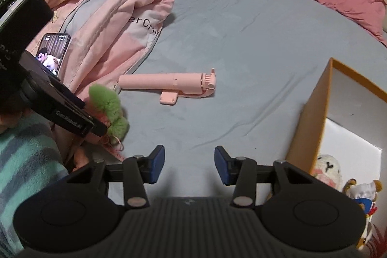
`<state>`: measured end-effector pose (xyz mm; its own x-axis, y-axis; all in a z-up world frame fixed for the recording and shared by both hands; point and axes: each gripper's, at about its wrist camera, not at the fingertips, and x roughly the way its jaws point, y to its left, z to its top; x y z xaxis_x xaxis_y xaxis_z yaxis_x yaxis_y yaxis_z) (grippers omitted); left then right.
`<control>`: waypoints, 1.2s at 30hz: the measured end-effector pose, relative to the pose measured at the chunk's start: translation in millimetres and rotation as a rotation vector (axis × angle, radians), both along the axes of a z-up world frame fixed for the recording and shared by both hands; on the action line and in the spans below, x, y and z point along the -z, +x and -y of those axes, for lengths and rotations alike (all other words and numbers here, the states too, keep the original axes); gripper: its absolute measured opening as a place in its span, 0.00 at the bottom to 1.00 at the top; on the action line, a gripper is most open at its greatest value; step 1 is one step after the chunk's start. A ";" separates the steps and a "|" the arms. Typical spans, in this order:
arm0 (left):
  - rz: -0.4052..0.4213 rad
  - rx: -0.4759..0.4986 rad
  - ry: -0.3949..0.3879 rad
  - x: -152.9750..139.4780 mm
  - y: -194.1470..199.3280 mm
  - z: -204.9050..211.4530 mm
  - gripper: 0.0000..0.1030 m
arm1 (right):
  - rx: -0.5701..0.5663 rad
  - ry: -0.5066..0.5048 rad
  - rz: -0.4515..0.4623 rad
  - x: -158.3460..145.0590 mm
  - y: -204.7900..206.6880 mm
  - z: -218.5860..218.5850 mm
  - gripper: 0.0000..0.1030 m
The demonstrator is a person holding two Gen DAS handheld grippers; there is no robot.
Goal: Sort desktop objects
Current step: 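Move the left gripper to the pink-green pompom and close on it, then grasp the pink selfie stick with the right gripper while the left holds the pompom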
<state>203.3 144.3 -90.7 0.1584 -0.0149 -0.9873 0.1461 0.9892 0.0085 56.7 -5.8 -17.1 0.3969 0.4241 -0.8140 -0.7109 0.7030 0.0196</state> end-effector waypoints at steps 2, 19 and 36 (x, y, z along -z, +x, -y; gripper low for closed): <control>-0.022 0.047 0.063 6.9 5.1 6.0 0.60 | -0.002 -0.008 -0.004 2.7 1.7 -1.5 0.46; -0.130 0.163 0.154 35.9 16.1 15.6 0.58 | -0.042 -0.025 0.007 3.1 6.9 -0.2 0.46; 0.049 -0.013 -0.114 -2.3 11.2 -12.4 0.51 | -0.235 -0.078 0.050 5.9 33.5 -50.0 0.35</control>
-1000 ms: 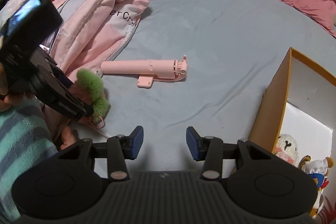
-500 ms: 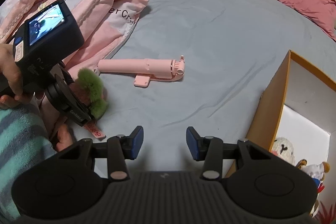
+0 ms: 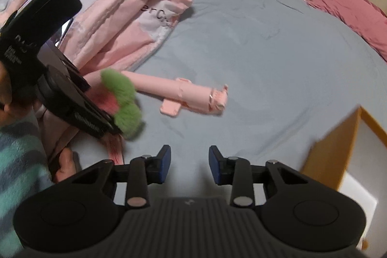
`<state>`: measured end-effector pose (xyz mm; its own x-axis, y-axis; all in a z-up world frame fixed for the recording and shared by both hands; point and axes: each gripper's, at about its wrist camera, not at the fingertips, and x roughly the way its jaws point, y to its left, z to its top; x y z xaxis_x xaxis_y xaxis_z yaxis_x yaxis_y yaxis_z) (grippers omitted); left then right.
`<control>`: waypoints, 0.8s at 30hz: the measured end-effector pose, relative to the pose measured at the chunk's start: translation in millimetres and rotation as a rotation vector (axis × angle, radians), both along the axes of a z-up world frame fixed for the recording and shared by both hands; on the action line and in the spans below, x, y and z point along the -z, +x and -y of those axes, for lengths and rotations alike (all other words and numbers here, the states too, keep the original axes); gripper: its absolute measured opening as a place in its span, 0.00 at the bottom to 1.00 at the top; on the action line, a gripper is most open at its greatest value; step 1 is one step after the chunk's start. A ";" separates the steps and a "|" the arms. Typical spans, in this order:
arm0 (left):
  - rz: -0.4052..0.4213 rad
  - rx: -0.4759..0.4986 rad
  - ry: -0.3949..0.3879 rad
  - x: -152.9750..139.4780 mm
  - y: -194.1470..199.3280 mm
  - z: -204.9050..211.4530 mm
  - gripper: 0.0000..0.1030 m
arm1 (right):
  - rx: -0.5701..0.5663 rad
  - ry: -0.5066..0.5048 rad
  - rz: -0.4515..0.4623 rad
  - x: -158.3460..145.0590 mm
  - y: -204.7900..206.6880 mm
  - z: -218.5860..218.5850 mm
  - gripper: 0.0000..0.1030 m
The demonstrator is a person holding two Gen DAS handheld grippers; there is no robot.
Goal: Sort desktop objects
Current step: 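Grasp the pink selfie stick with the right gripper while the left holds the pompom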
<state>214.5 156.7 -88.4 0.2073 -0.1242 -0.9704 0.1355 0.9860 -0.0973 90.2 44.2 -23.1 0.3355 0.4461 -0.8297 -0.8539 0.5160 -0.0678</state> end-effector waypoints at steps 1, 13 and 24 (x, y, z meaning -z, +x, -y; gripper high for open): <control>0.009 -0.006 0.004 0.1 4.4 1.4 0.51 | -0.025 -0.004 0.003 1.7 2.0 -5.4 0.35; 0.065 -0.103 -0.043 -3.2 15.9 -27.6 0.51 | -0.461 -0.157 0.289 35.0 4.7 -65.2 0.36; 0.049 -0.144 -0.046 5.1 18.5 -32.0 0.51 | -0.808 -0.357 0.604 91.3 -38.0 -72.6 0.30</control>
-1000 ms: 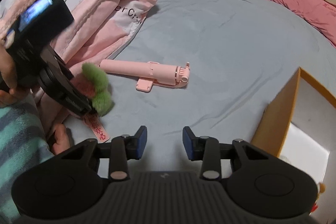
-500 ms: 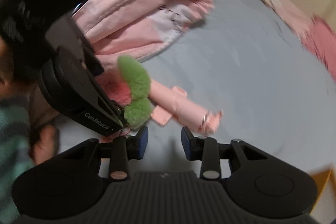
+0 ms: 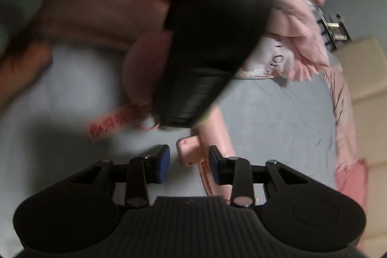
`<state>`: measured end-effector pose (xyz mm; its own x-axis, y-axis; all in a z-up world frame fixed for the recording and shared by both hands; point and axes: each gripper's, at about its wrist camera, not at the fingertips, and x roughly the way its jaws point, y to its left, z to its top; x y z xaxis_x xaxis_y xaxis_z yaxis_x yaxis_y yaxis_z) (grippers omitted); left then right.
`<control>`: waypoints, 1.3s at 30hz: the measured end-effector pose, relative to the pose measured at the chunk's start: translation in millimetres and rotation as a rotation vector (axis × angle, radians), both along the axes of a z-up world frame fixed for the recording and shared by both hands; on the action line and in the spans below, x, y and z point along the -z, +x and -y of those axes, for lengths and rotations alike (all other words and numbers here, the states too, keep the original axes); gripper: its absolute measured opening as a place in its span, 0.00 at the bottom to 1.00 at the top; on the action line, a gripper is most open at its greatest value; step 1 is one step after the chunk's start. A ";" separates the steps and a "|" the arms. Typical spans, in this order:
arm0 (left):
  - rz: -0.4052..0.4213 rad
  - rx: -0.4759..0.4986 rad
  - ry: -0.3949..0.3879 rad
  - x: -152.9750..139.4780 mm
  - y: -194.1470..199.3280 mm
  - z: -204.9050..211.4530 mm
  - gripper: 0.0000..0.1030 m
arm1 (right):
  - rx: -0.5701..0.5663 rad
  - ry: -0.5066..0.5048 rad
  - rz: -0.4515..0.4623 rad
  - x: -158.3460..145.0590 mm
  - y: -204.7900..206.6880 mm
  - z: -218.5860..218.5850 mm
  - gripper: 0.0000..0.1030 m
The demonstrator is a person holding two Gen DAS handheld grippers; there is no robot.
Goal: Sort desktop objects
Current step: 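Grasp the pink selfie stick with the right gripper while the left holds the pompom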
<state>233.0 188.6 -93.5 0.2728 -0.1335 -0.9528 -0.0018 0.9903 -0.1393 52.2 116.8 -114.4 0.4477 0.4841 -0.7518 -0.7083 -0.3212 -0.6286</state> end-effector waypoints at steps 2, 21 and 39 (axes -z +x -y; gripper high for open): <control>-0.001 -0.001 -0.005 -0.7 -1.0 -1.4 0.51 | -0.001 -0.006 0.019 7.2 -0.5 -2.6 0.30; 0.053 0.043 -0.070 -22.2 -26.4 5.4 0.51 | 0.111 0.182 0.056 -36.8 7.2 2.9 0.04; -0.072 0.218 -0.097 -8.4 -32.4 38.6 0.56 | 0.620 0.219 -0.687 -86.9 101.7 12.6 0.13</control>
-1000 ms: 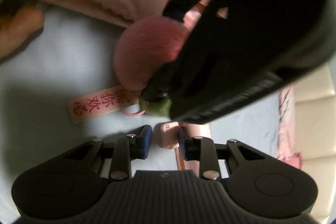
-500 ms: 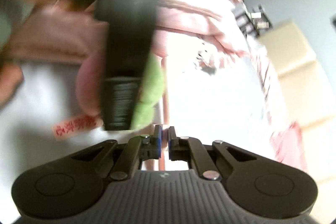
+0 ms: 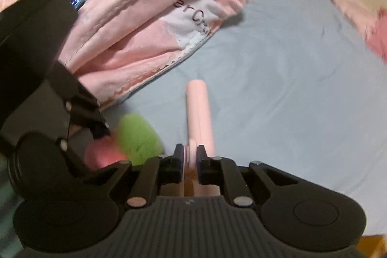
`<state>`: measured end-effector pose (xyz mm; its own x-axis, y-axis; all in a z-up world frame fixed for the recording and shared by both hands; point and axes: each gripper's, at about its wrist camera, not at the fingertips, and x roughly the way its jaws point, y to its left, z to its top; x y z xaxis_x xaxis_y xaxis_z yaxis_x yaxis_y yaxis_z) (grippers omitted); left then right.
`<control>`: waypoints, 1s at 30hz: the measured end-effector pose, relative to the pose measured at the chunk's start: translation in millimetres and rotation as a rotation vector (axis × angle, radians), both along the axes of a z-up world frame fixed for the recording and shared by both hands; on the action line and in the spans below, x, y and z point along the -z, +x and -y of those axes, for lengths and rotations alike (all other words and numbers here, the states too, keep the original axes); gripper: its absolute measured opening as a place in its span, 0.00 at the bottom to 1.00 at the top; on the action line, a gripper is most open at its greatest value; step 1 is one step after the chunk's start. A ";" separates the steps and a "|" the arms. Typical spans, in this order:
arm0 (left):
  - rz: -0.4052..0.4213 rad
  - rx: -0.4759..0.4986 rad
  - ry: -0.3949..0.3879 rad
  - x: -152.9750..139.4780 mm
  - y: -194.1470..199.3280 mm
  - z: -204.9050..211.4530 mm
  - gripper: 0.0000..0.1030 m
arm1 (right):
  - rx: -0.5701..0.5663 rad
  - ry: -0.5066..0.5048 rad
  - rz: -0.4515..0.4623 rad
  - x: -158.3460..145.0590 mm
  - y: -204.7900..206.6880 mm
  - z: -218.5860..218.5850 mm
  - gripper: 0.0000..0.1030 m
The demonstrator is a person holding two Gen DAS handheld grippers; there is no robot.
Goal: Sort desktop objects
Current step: 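Grasp the pink selfie stick with the right gripper while the left holds the pompom, then carry the pompom and selfie stick over the orange box with both grippers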
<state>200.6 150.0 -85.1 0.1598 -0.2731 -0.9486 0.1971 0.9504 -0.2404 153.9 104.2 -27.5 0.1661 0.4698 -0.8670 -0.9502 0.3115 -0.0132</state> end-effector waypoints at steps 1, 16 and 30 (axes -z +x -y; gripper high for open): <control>-0.003 -0.003 -0.005 -0.1 -0.7 -0.8 0.56 | 0.024 0.019 -0.025 3.6 1.0 0.7 0.13; 0.087 -0.011 0.006 -36.3 -32.9 0.7 0.51 | 0.163 0.157 -0.031 -22.9 -19.4 22.8 0.05; 0.342 0.038 -0.181 -167.6 -42.3 58.5 0.51 | 0.196 0.216 0.182 -171.4 -51.3 142.1 0.05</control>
<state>158.3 91.5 82.5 0.4453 -0.4431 -0.7781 0.3292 0.8891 -0.3180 102.7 -37.9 143.8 0.4139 0.5833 -0.6989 -0.8603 0.5016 -0.0909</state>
